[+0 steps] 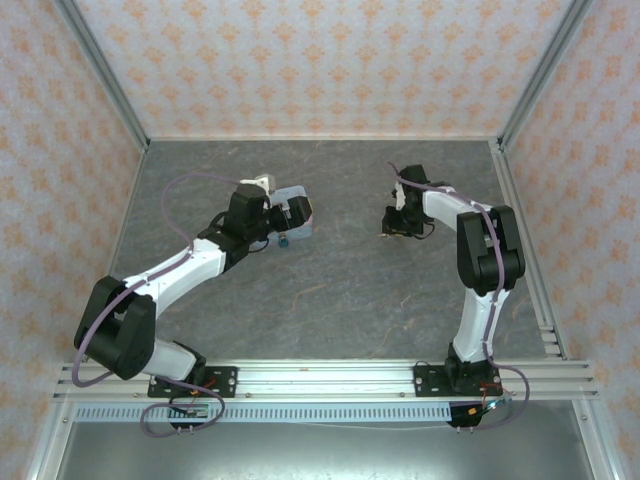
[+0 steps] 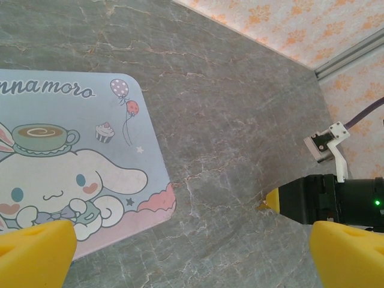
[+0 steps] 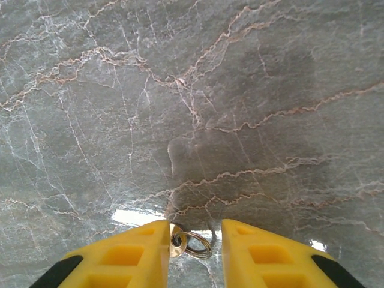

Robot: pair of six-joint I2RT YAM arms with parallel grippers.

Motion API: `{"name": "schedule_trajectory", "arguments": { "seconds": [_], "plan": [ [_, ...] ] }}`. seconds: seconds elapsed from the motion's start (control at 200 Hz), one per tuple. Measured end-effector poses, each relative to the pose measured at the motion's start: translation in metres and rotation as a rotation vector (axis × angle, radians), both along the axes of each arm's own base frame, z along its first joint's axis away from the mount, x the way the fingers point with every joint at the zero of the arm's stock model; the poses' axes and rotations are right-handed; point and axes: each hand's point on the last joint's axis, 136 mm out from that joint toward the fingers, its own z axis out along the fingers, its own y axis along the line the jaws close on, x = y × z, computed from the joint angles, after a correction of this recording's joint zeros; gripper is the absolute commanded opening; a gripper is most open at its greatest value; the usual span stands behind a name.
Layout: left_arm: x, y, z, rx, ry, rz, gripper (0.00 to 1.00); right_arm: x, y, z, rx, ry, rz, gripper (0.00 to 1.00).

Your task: Unlock the padlock with the key

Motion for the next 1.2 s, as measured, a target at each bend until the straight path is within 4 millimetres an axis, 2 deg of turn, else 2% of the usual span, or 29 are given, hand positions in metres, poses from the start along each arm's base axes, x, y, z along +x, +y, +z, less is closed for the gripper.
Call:
{"name": "schedule_trajectory", "arguments": {
  "seconds": [0.325,0.586,0.676,0.891,1.006,1.196],
  "plan": [
    [0.000,0.001,-0.002,0.006,0.008,0.003,1.00,0.000,0.000,-0.001,-0.002,0.002,-0.007,0.23],
    [-0.001,0.001,-0.003,0.009,0.012,0.005,1.00,0.000,-0.002,-0.002,-0.012,-0.004,-0.018,0.15],
    [-0.001,0.002,-0.003,0.010,0.015,0.005,1.00,-0.001,0.004,-0.002,0.002,-0.006,-0.013,0.11],
    [-0.001,0.002,-0.004,0.012,0.017,0.005,1.00,-0.013,0.029,-0.002,0.064,0.005,0.030,0.04],
    [-0.002,0.002,-0.005,0.014,0.023,0.006,1.00,-0.019,0.031,-0.001,0.080,0.014,0.024,0.00],
    [-0.003,0.002,-0.006,0.016,0.029,0.007,1.00,-0.035,0.030,-0.001,0.114,0.028,-0.031,0.00]
  ]
}}
